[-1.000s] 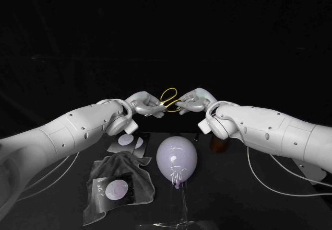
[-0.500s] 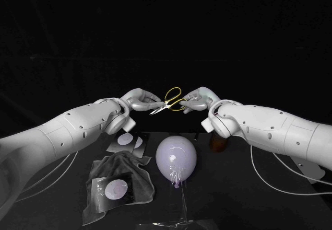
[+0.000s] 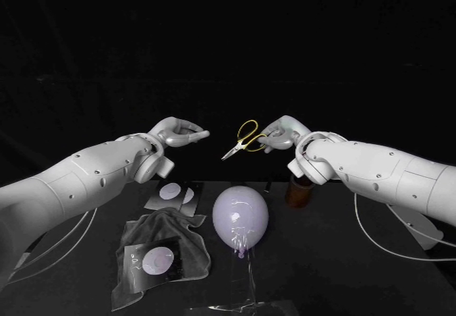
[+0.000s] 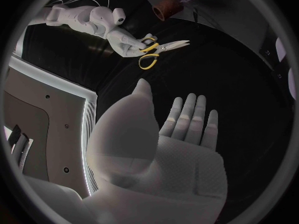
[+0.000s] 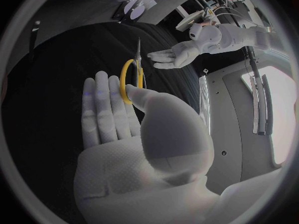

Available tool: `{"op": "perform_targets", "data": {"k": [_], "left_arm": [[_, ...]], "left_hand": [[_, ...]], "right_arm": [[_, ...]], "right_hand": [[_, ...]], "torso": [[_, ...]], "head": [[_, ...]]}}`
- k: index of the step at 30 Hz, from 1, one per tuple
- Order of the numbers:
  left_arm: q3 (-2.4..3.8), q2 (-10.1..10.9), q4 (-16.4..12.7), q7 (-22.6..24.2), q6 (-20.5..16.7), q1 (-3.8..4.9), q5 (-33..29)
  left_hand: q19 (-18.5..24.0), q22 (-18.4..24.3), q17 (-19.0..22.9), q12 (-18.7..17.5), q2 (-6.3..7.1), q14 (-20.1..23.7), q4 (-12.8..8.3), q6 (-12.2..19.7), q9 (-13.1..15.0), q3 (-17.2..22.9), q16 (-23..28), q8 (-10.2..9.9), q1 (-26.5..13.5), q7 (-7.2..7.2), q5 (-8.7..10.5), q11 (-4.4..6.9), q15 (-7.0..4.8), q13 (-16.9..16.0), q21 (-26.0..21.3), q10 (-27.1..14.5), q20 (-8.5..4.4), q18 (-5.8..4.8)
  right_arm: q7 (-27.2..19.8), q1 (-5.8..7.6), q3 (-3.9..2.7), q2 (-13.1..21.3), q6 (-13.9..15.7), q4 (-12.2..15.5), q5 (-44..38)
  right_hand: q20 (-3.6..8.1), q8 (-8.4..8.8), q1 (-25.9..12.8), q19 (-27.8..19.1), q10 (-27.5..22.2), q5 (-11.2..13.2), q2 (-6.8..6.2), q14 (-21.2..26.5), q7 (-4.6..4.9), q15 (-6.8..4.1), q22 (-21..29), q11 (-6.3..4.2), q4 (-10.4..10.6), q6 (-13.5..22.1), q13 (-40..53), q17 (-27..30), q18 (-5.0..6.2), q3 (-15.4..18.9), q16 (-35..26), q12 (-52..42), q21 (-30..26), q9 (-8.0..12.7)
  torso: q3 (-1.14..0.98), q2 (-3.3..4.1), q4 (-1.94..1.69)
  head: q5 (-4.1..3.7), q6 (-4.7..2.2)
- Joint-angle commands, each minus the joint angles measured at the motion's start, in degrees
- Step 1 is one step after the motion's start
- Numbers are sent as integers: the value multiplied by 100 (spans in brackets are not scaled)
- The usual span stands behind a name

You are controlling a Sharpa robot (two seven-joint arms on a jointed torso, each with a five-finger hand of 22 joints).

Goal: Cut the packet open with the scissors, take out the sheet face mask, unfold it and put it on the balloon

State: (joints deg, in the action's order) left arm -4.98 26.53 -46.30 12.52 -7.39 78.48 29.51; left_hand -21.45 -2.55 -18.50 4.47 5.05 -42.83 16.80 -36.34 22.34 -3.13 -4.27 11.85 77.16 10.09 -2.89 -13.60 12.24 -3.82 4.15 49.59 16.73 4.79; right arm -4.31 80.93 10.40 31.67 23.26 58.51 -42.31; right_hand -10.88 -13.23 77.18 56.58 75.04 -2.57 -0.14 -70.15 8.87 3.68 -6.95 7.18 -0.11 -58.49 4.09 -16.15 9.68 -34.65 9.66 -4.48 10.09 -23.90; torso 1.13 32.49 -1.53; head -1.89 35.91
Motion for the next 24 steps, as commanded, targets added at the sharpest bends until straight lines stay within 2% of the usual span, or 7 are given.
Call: {"op": "perform_targets", "data": {"k": [1,7,9,10,13,16,24], "left_arm": [[14,137,-138,199,-315,8,-650],[21,628,-680,315,-423,6,-1178],[22,796,-895,337,-438,5,-1283],[22,868,-991,347,-444,5,-1328],[23,1096,-1310,377,-455,1,-1493],[23,1254,-1531,397,-456,-5,-1613],[23,1553,-1930,409,-454,-17,-1826]], "left_hand": [[-176,-30,-20,46,-100,-140,10,-147,47,41,-39,64,33,612,12,13,-24,-8,65,97,1,-43],[-583,-85,-1,69,-194,-247,-1,-233,39,70,-77,97,133,609,12,30,-58,-3,188,184,3,-22],[-1829,-276,-2,59,-211,-406,-5,-264,16,47,-150,95,179,602,12,41,-97,7,611,213,-6,106],[-1943,-297,-10,57,-212,-488,2,-277,9,34,-194,95,180,603,14,55,-113,7,674,225,-26,165],[-2154,-327,-22,70,-227,-639,0,-339,-2,3,-277,113,183,573,8,86,-156,4,785,295,-33,291],[-2276,-341,-30,80,-256,-724,-2,-388,-8,-8,-321,128,201,560,11,98,-180,3,847,347,-35,373],[-2363,-343,-26,77,-288,-759,-4,-421,-20,-23,-338,131,229,556,10,106,-192,5,885,380,-30,441]], "right_arm": [[106,56,-5,131,-30,-55,-823],[198,179,-4,636,-127,0,-1036],[243,215,-3,841,-171,54,-1064],[261,230,-3,933,-189,88,-1073],[314,281,-3,1243,-234,235,-1087],[360,318,-2,1496,-280,394,-1058],[510,357,8,2034,-361,787,-1020]], "right_hand": [[7,-45,-19,49,272,-19,51,-47,2,1,-9,-207,-136,-50,-1,-10,77,-104,-1,31,25,-17],[15,-61,-59,63,308,-19,43,-74,-10,-9,-21,-218,-160,-68,1,-25,78,-106,5,41,46,-42],[17,-65,-71,67,316,-19,39,-80,-13,-11,-25,-220,-165,-72,1,-29,79,-107,5,44,52,-49],[17,-65,-71,67,316,-19,39,-80,-13,-11,-25,-220,-165,-72,1,-29,78,-107,5,44,52,-49],[17,-68,-82,68,321,-18,36,-83,-15,-12,-26,-221,-165,-75,1,-31,78,-106,5,46,54,-54],[16,-71,-94,69,328,-18,34,-87,-17,-16,-28,-223,-166,-80,1,-35,76,-106,5,49,57,-59],[15,-79,-120,71,342,-18,33,-96,-23,-23,-31,-228,-160,-89,0,-42,75,-106,6,53,62,-71]], "torso": [[2,1,-4],[6,-1,-3],[3,-7,-2],[2,-9,-1],[0,-5,7],[2,-6,7],[-6,2,-1]], "head": [[-61,4],[-219,63],[-252,83],[-262,90],[-304,92],[-391,107],[-486,117]]}}
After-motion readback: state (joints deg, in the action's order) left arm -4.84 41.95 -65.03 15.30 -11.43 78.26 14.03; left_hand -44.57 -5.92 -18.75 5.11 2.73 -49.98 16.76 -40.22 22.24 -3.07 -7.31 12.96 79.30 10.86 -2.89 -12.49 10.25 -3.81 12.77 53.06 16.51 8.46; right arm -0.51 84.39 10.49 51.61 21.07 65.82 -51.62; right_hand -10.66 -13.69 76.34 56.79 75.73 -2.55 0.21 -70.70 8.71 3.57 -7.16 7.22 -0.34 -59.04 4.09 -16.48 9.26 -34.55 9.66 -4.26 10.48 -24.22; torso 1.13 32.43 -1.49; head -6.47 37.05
